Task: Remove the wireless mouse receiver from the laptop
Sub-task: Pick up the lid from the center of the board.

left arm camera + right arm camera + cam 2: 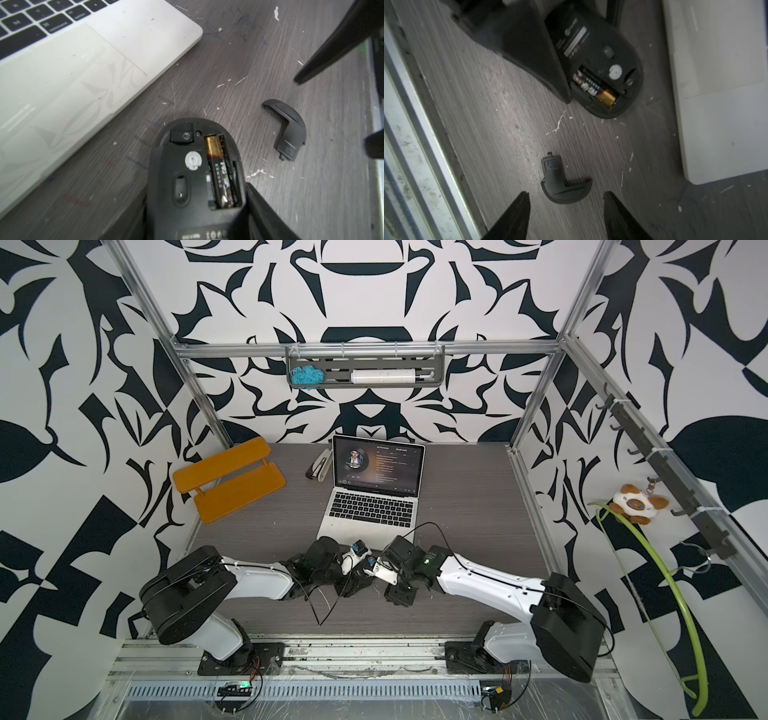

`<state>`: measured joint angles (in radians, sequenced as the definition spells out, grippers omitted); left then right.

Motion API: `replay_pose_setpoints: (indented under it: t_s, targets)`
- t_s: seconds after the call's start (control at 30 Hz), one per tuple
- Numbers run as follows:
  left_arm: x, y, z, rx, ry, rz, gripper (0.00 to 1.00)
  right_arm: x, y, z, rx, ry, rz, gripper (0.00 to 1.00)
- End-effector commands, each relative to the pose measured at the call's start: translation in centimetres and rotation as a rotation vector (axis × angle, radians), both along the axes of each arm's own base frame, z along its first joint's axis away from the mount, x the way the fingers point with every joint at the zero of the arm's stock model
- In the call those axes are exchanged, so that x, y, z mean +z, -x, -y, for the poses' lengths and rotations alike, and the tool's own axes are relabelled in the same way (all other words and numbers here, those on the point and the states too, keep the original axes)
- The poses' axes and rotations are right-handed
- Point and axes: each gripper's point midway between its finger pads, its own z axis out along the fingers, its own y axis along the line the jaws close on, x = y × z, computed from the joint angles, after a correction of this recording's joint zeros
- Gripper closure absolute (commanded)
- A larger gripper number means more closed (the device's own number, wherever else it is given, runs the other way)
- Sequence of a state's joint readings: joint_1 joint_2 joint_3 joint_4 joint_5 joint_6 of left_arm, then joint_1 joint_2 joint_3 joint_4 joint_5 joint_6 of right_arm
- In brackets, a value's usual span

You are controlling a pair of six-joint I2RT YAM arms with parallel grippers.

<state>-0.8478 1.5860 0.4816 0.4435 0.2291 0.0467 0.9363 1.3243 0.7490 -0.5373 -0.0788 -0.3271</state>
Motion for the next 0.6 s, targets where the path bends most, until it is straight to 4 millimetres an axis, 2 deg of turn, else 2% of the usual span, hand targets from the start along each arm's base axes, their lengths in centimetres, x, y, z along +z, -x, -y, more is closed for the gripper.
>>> replay_pose_setpoints:
  t_s: [0.0,0.3,0.57]
  targets:
    - [-2.9,1.0,-2.6,0.083,-0.107,-0.089,0.80,-0.3,-0.2,-0.5,0.041,0.002,0.021,0.40]
    - [-3.2,-0.2,-3.8,0.202,-0.162,-0.091,0.79,-2.5,0.2,-0.3,0.059,0.064,-0.006,0.41]
    - [-3.3,0.0,-4.0,0.204,-0.152,-0.088,0.79,-3.9,-0.1,-0.1,0.070,0.112,-0.009,0.42]
